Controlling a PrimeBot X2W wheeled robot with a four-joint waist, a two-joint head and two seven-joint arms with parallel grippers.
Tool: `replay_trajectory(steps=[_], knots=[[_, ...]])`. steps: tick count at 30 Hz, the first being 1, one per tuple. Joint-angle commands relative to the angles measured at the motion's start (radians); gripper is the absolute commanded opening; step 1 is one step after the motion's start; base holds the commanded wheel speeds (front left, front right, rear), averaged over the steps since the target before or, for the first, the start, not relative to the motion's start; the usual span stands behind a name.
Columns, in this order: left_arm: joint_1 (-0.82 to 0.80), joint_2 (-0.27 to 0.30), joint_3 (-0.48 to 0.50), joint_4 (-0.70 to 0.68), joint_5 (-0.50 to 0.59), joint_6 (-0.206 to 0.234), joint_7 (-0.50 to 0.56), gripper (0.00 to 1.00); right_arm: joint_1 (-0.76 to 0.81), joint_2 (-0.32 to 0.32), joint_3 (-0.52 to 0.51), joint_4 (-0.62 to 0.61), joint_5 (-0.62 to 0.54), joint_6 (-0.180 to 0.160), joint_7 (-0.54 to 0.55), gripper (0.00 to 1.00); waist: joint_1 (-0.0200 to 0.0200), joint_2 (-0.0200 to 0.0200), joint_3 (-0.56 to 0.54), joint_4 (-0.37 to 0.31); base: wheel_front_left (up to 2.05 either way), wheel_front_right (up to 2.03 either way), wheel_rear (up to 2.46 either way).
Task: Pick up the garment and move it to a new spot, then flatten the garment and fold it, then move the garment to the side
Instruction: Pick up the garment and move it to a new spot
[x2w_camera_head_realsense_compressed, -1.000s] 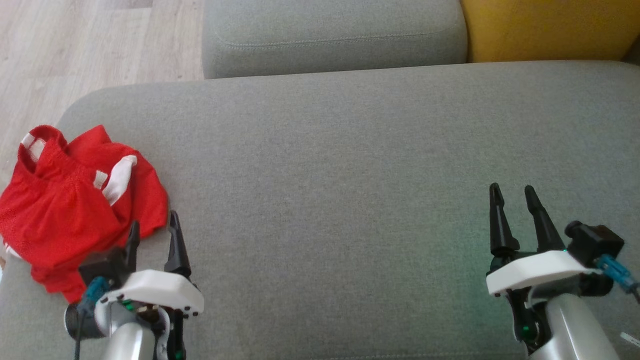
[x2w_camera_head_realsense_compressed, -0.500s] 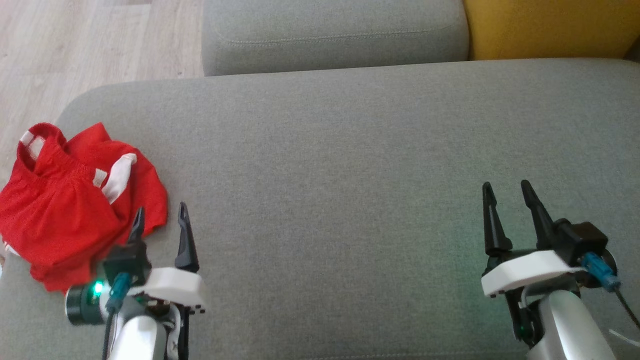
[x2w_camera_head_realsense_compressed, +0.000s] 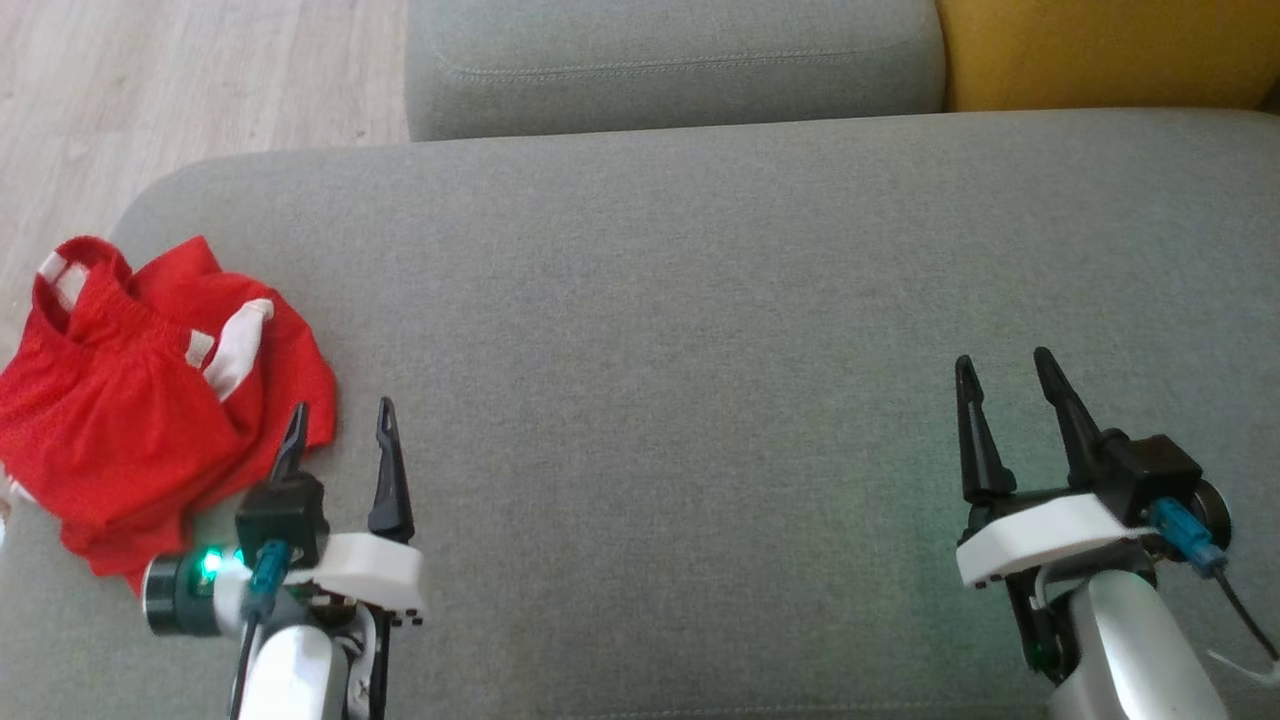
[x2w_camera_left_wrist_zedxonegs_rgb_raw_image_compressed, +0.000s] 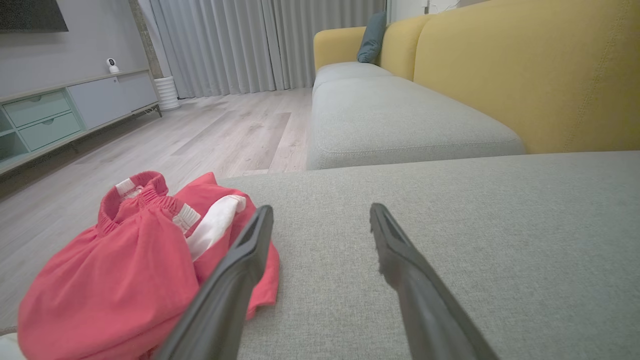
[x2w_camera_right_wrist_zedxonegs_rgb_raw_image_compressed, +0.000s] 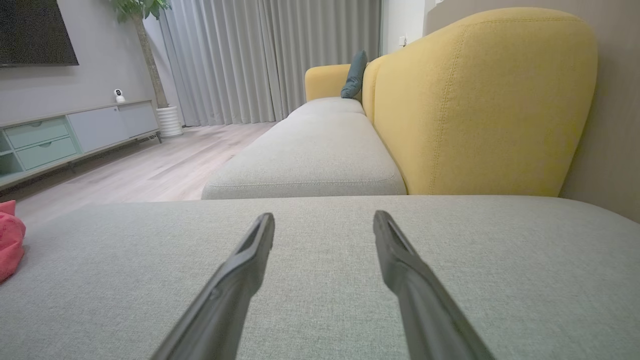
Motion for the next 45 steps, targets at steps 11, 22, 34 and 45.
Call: replay_trajectory(steps=[11,22,34,45], knots=[[-0.062,0.002,0.007,-0.023,-0.001,-0.005,-0.013,1.0,-0.017,-0.001,0.033,-0.045,0.003,0.008,-0.012,1.0,0.0,0.0,0.005,0.166,0.0,0.0,0.0],[-0.023,0.015,0.031,-0.042,0.001,-0.002,-0.013,1.0,-0.022,0.001,0.074,-0.047,0.02,0.008,-0.012,1.0,0.0,0.0,0.01,0.463,0.0,0.0,0.0],[0.01,0.022,0.111,-0.038,-0.026,0.001,-0.013,1.0,-0.062,0.002,0.133,-0.028,0.034,0.008,-0.012,1.0,0.0,0.0,0.037,0.536,0.0,0.0,0.0],[-0.149,0.014,0.148,0.072,-0.058,-0.091,-0.013,1.0,-0.089,-0.067,0.171,-0.075,0.016,0.008,-0.012,1.0,0.0,0.0,0.168,0.435,0.0,0.0,0.0]])
